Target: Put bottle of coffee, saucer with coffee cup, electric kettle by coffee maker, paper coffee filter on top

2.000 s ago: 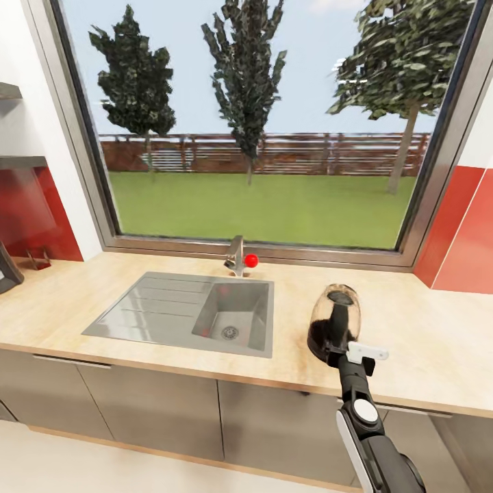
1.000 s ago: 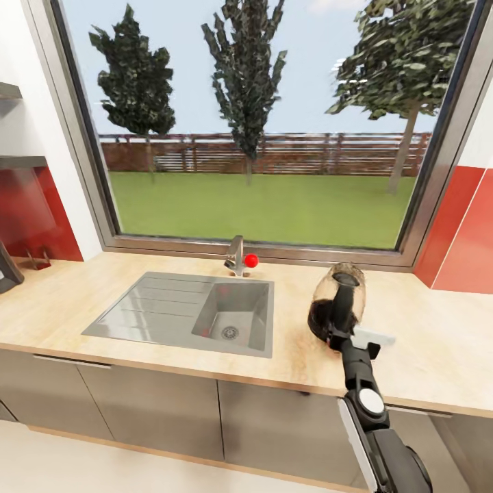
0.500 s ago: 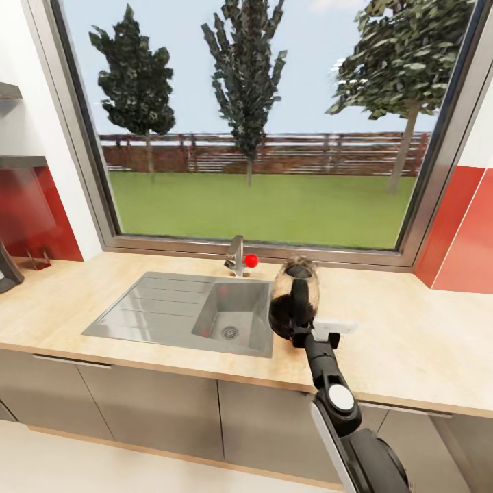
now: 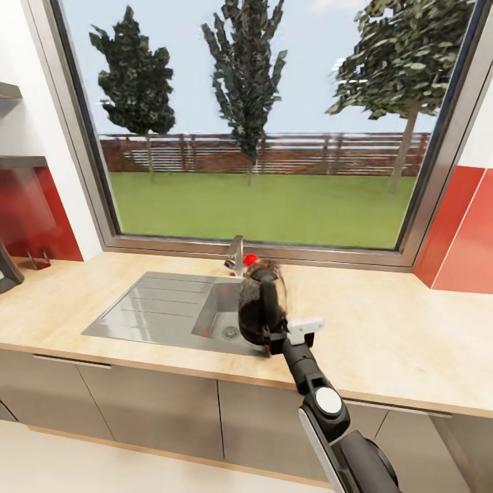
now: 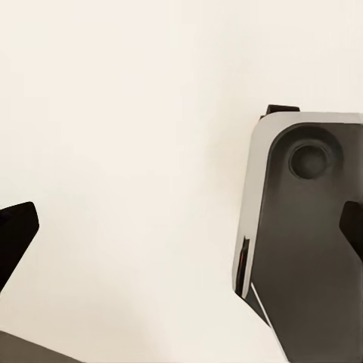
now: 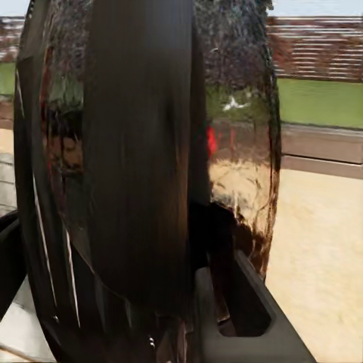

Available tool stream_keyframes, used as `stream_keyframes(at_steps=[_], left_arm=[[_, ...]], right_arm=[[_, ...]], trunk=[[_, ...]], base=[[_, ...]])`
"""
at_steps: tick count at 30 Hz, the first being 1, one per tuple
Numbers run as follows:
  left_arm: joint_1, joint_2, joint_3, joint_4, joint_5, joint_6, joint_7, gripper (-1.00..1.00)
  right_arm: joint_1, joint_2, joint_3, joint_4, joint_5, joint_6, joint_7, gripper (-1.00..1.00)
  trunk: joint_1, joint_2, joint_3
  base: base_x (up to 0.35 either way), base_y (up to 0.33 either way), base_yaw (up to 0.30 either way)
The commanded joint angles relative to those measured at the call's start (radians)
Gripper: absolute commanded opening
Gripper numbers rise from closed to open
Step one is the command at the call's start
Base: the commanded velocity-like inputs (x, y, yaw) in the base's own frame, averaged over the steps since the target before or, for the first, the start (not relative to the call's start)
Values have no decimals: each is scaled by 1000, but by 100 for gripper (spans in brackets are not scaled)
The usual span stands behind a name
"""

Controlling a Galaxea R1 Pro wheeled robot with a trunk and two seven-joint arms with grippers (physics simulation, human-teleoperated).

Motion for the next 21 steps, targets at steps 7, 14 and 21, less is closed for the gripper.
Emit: stream_keyframes(at_steps=[7,14,21], left_arm=[[-2,-5,-2,0,-12,-5,4,100],[-3,-9,-5,0,-14,-5,4,100],[-3,-8,-5,0,-14,-6,4,100]], right_arm=[[-1,0,2,-6,6,5,11,-100],[-1,0,63,-6,6,5,12,-100],[-1,0,68,-6,5,4,12,-100]], trunk=[[1,-2,-2],[1,-2,8],[1,-2,18]], base=[[0,0,0],[0,0,1],[0,0,120]])
